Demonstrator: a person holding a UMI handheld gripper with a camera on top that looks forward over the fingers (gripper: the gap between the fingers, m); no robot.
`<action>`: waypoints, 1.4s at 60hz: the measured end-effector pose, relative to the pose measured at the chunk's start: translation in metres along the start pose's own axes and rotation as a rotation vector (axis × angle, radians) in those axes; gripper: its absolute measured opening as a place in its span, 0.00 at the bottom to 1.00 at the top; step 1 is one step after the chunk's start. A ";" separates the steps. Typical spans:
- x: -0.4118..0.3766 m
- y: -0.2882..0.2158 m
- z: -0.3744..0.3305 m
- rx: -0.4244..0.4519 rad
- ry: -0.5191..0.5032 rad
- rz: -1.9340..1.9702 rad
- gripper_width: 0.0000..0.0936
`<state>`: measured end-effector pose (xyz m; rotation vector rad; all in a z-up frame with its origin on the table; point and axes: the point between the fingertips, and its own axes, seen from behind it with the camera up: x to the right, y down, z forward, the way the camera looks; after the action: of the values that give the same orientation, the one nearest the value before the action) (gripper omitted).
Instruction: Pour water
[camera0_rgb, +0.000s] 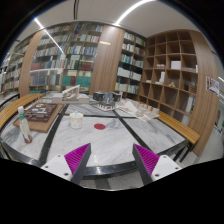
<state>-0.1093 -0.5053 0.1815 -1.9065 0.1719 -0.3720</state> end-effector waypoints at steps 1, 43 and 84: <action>0.001 0.000 0.000 0.002 0.002 -0.001 0.91; -0.318 0.065 -0.055 -0.030 -0.374 -0.031 0.92; -0.520 -0.017 0.075 0.168 -0.536 0.028 0.43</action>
<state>-0.5732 -0.2793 0.0828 -1.7690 -0.1837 0.1473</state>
